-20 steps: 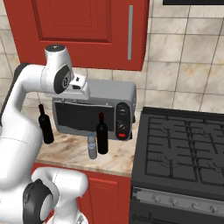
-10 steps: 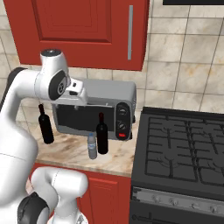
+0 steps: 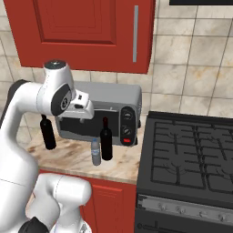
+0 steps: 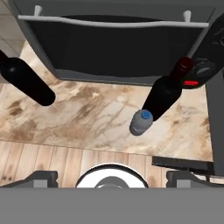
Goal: Move the drinks to the dining counter.
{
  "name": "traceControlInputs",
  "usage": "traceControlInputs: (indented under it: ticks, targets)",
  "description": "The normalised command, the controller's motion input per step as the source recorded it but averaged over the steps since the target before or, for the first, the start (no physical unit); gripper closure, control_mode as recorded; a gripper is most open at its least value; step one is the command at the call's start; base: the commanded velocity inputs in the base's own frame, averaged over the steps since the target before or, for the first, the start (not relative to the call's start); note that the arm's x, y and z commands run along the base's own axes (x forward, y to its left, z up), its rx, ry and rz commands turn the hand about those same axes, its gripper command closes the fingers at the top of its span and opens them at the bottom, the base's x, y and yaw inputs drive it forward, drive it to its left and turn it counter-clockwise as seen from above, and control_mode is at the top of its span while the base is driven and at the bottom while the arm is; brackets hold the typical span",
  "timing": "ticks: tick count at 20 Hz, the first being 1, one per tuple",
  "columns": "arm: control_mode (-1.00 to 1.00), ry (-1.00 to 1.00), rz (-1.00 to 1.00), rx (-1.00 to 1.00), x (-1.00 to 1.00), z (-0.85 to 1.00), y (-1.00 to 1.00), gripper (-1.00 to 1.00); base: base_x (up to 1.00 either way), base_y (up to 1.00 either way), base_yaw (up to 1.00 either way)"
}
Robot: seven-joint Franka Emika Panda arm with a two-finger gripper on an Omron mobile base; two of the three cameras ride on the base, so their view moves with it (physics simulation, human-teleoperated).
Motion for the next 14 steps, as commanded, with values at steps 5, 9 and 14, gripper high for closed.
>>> traceControlInputs:
  ticks: [5,9,14]
  targets:
    - [-1.00,0.00,0.00,0.00,-0.03,-0.10,-0.20,-1.00,0.00,0.00,0.00]
    - [-1.00,-0.03,0.00,0.00,0.00,-0.24,-0.24,-1.00,0.00,0.00,0.00]
    - [-1.00,-0.06,0.00,0.00,-0.05,-0.49,-0.25,-1.00,0.00,0.00,0.00]
